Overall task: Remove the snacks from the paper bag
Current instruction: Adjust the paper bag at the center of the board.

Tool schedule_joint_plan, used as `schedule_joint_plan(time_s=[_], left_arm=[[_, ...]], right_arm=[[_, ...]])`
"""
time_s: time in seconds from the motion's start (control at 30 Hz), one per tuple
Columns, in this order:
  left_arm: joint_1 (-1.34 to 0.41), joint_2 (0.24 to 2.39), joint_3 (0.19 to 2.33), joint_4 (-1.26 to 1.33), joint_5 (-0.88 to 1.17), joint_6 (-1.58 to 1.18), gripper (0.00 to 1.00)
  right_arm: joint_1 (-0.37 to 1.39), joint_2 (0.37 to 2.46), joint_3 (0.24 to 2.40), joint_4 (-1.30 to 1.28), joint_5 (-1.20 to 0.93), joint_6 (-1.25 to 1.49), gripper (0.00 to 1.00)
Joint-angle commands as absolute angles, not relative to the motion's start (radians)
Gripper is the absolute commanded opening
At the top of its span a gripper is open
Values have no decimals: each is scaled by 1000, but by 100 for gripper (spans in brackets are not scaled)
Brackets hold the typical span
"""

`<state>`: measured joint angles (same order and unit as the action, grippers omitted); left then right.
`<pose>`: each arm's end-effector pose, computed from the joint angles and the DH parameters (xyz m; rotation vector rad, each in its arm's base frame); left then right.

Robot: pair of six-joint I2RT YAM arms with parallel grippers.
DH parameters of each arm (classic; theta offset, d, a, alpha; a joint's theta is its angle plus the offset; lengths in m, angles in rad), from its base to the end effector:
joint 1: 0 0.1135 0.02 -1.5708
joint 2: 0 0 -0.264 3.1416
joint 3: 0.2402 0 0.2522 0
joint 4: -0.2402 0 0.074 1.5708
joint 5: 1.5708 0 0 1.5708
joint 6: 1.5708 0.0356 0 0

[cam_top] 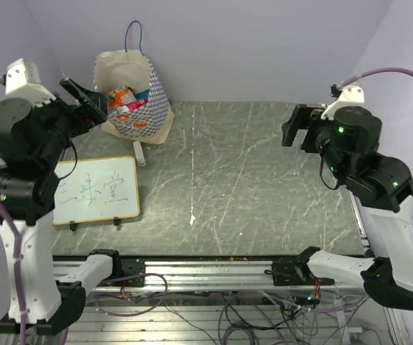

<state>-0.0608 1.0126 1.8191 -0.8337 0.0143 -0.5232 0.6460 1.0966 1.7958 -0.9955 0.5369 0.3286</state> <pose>0.1157 -0.0076 0.5528 -0.3597 1.5770 -0.4642 0.1294 0.0748 0.5214 0.0771 1.8267 0.1855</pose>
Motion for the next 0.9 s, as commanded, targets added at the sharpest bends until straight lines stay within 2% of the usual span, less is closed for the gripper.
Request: schedule_joint_plan(time_s=[0.0, 0.43, 0.63, 0.7, 0.77, 0.87], left_arm=[[-64, 1076, 1784, -765, -24, -525, 98], [-68, 1250, 1707, -664, -9, -637, 99], [-56, 1342, 1738, -598, -16, -737, 99], [-51, 1371, 1749, -580, -16, -777, 96], [-48, 1396, 1783, -619, -70, -817, 93], [-37, 1403, 1807, -703, -228, -877, 94]], right_arm=[[607, 1102, 1736, -984, 512, 407, 100], [537, 1159, 1608, -1061, 445, 646, 100], [526, 1169, 1561, -941, 364, 570, 100], [524, 1176, 1546, -893, 365, 545, 100], [522, 1191, 1536, -850, 374, 512, 100], [520, 1234, 1556, -807, 402, 454, 100]])
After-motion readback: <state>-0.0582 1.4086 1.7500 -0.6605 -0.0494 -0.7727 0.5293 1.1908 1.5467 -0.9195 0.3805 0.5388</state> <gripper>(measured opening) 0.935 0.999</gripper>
